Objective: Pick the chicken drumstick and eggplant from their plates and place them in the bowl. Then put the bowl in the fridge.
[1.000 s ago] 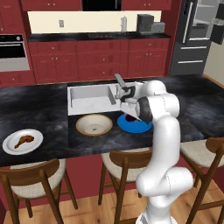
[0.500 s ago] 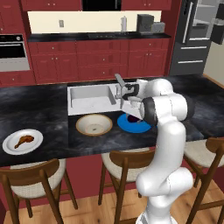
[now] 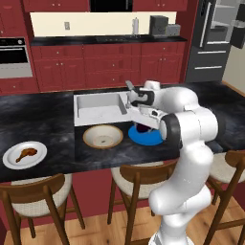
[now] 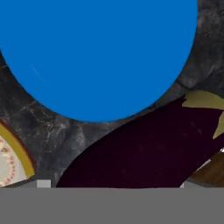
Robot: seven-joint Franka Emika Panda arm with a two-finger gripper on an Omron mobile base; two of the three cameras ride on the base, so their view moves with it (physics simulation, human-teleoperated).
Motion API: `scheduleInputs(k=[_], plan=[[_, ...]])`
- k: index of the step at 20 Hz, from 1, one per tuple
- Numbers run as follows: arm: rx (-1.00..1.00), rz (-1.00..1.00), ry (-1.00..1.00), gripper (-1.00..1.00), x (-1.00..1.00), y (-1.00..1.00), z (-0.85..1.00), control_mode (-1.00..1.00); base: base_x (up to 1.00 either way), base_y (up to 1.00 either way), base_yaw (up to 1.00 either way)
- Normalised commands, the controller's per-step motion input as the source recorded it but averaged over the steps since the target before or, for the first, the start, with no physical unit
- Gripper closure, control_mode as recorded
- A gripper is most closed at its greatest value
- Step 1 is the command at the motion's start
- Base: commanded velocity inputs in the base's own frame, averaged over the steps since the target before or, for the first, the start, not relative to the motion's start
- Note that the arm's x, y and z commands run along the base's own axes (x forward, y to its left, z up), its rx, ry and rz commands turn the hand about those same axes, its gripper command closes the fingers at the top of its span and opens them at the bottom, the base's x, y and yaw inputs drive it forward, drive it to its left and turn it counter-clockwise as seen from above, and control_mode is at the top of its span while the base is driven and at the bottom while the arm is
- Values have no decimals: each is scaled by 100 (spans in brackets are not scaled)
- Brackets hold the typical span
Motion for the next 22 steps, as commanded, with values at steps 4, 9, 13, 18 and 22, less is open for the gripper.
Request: scheduleInputs(k=[4,9,13,18,22], plan=[[-2,14,-5,100,-24,57,36,-100,0,0,0],[-4,14,-4,100,0,71,9,-100,0,0,0],[-7,18,0,100,11,69,0,-100,0,0,0],[-3,11,0,100,25,52,-2,-100,0,0,0],[0,0,0,100,34,38,-15,-100,0,0,0]])
